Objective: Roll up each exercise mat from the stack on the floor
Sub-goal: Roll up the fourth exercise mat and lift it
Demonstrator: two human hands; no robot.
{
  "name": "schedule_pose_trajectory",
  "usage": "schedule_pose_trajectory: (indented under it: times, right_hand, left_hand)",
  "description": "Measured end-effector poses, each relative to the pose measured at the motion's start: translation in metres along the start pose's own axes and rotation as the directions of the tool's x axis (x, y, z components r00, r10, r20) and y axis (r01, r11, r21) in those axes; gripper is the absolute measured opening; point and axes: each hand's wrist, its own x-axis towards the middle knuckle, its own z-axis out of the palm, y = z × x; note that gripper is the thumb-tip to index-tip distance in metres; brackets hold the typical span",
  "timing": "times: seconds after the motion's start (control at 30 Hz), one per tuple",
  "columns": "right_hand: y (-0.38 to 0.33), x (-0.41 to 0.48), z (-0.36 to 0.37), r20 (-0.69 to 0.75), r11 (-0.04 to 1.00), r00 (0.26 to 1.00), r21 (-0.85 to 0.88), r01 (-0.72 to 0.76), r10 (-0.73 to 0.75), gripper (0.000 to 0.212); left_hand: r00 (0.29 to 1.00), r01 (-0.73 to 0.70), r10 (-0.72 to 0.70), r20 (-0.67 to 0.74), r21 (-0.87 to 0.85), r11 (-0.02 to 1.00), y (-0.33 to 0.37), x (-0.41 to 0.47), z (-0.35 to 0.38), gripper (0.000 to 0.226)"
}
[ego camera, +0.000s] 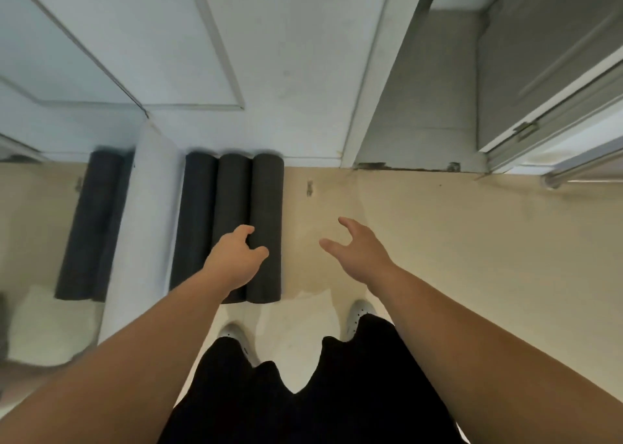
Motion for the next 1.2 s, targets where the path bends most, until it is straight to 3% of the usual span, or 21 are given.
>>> schedule_pose_trajectory:
  times: [0.1, 0.27, 0.33, 0.57, 0.67, 0.87, 1.2]
  right_hand:
    - [-0.012, -0.064, -0.047, -0.023, 1.000, 1.000, -0.024, -0.006, 0.005, 0.072]
    - [0.002, -0.155, -0.085, -0.180, 0.997, 0.982, 0.065, -0.051, 0.062, 0.068]
    - [0.017, -0.192, -0.079, -0.251, 0.992, 0.963, 0.101, -0.077, 0.101, 0.068]
    - [0.098, -0.348, -0.009, -0.439, 0.908, 0.836, 0.391, -0.151, 0.328, 0.072]
    - [0.148, -0.421, 0.014, -0.489, 0.825, 0.736, 0.540, -0.165, 0.468, 0.072]
    - [0.275, -0.577, 0.084, -0.488, 0.620, 0.542, 0.781, -0.080, 0.684, 0.070]
    - [0.518, -0.861, 0.212, -0.354, 0.359, 0.323, 0.932, 0.046, 0.878, 0.072]
  left_hand:
    - [0.996, -0.090, 0.090, -0.003, 0.086, 0.992, 0.031, -0.059, -0.032, 0.066]
    - [0.971, -0.239, 0.239, -0.005, -0.016, 0.971, 0.056, -0.122, -0.043, 0.067]
    - [0.943, -0.330, 0.328, 0.050, 0.033, 0.944, 0.055, -0.137, -0.037, 0.071]
    - [0.831, -0.541, 0.478, 0.284, 0.209, 0.815, 0.051, -0.206, -0.002, 0.073]
    - [0.768, -0.627, 0.511, 0.386, 0.293, 0.722, 0.051, -0.254, 0.030, 0.074]
    - [0.582, -0.808, 0.549, 0.600, 0.351, 0.473, 0.052, -0.387, 0.147, 0.072]
    - [0.340, -0.938, 0.465, 0.817, 0.329, 0.108, -0.031, -0.677, 0.449, 0.075]
